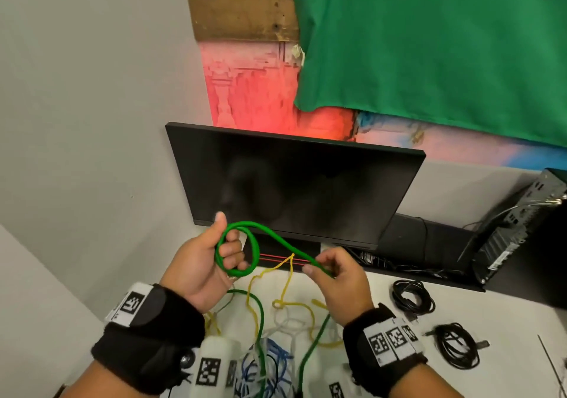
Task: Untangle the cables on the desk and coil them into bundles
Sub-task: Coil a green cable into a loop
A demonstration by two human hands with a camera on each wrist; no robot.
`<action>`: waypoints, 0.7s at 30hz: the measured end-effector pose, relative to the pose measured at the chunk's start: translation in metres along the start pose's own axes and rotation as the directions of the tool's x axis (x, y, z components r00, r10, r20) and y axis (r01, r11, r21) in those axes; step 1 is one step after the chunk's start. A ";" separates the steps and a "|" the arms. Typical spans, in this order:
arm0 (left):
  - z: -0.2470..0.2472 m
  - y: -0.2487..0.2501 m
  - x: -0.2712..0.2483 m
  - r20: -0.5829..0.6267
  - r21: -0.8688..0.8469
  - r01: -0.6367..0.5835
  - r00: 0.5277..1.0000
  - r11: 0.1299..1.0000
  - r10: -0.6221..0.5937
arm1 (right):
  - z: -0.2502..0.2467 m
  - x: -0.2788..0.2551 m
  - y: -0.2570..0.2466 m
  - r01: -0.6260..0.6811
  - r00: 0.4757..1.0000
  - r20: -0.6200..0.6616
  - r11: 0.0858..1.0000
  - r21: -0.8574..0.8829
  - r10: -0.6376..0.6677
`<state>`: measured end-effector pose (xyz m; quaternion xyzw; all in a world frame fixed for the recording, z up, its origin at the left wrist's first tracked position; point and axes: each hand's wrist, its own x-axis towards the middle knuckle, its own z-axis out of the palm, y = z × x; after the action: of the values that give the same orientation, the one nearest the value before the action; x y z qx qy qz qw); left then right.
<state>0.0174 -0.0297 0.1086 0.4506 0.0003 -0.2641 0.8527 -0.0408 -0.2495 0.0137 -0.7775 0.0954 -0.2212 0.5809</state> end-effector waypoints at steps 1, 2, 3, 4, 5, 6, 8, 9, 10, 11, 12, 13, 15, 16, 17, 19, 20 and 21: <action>-0.003 0.000 0.002 -0.029 -0.010 -0.023 0.999 1.000 0.023 | -0.002 -0.002 0.003 0.039 0.999 -0.031 0.997 -0.067 -0.041; -0.005 -0.002 0.003 -0.046 0.009 -0.046 0.998 0.999 0.046 | -0.002 -0.006 0.004 0.065 0.997 -0.037 0.989 -0.131 -0.071; -0.006 -0.005 0.005 -0.050 0.053 -0.069 0.996 0.996 0.071 | -0.001 -0.009 0.003 0.076 0.997 -0.004 0.974 -0.214 -0.078; -0.005 -0.010 0.007 -0.041 0.120 -0.099 0.994 0.988 0.105 | 0.002 -0.012 0.000 0.071 0.995 0.091 0.947 -0.314 -0.045; -0.003 -0.015 0.008 -0.023 0.221 -0.143 0.988 0.965 0.152 | 0.006 -0.016 -0.005 0.085 0.969 0.246 0.899 -0.430 0.026; -0.002 -0.021 0.009 0.008 0.357 -0.197 0.978 0.913 0.208 | 0.011 -0.020 -0.012 0.137 0.908 0.407 0.841 -0.523 0.104; 0.000 -0.032 0.011 0.129 0.650 -0.305 0.947 0.696 0.294 | 0.021 -0.027 -0.031 0.294 0.769 0.624 0.791 -0.537 0.138; -0.001 -0.037 0.011 0.194 0.751 -0.337 0.935 0.568 0.297 | 0.023 -0.029 -0.041 0.326 0.731 0.675 0.817 -0.477 0.102; -0.002 -0.042 0.011 0.240 0.813 -0.355 0.927 0.462 0.289 | 0.023 -0.030 -0.050 0.312 0.717 0.694 0.861 -0.402 0.064; -0.004 -0.046 0.011 0.264 0.846 -0.363 0.921 0.389 0.287 | 0.022 -0.030 -0.058 0.276 0.720 0.694 0.903 -0.330 0.034; -0.005 -0.048 0.011 0.275 0.860 -0.372 0.914 0.348 0.297 | 0.021 -0.029 -0.064 0.228 0.724 0.690 0.935 -0.271 0.023; -0.006 -0.049 0.011 0.282 0.867 -0.381 0.907 0.323 0.312 | 0.020 -0.027 -0.068 0.181 0.728 0.685 0.958 -0.223 0.022; -0.006 -0.050 0.011 0.297 0.887 -0.389 0.894 0.251 0.335 | 0.015 -0.024 -0.071 0.061 0.724 0.689 0.990 -0.126 0.043; -0.006 -0.049 0.010 0.300 0.897 -0.382 0.895 0.221 0.330 | 0.011 -0.022 -0.071 0.041 0.712 0.702 0.995 -0.090 0.034; -0.006 -0.049 0.009 0.295 0.901 -0.371 0.904 0.225 0.310 | 0.008 -0.019 -0.069 0.076 0.704 0.711 0.994 -0.073 -0.002; -0.010 -0.049 0.008 0.282 0.880 -0.337 0.937 0.333 0.205 | 0.002 -0.014 -0.068 0.190 0.722 0.690 0.976 -0.110 -0.062; -0.012 -0.049 0.007 0.286 0.860 -0.309 0.951 0.406 0.118 | -0.001 -0.011 -0.067 0.227 0.754 0.652 0.962 -0.152 -0.075; -0.014 -0.050 0.006 0.301 0.842 -0.279 0.953 0.462 0.028 | -0.005 -0.006 -0.063 0.231 0.799 0.598 0.953 -0.197 -0.070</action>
<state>0.0037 -0.0444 0.0602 0.7843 -0.2804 -0.2018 0.5153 -0.0554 -0.2316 0.0730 -0.8820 -0.1222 -0.0031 0.4551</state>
